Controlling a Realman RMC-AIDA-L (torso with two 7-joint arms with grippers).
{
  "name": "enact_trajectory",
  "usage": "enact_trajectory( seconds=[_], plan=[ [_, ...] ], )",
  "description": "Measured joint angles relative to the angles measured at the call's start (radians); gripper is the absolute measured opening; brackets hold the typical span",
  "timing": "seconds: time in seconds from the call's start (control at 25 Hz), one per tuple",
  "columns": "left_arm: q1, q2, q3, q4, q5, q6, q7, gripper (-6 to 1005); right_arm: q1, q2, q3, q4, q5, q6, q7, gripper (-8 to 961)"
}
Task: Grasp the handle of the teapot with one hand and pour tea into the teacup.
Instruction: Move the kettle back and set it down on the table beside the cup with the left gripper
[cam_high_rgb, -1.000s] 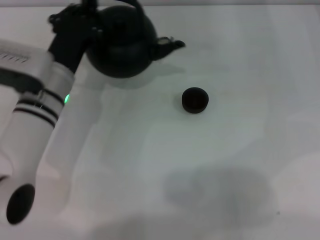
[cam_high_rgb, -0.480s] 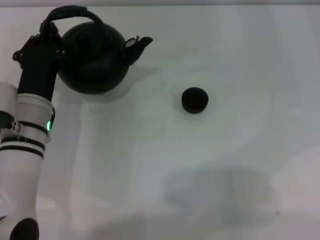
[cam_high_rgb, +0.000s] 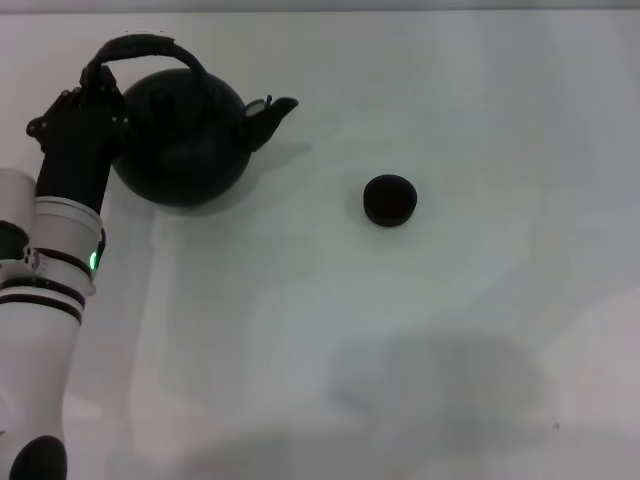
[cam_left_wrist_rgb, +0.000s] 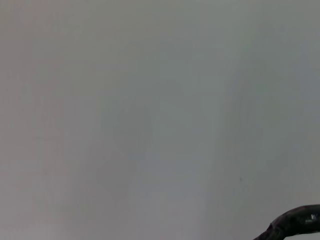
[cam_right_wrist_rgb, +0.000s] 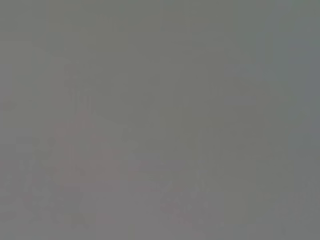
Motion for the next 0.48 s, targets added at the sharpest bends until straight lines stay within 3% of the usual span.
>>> enact_trajectory(
  seconds=[0.48],
  plan=[
    [-0.008,0.003,0.0,0.022,0.012,-0.058,-0.003,95,-0.005,0.009,0.0,0.0,0.0,-0.005,-0.004,829]
  ],
)
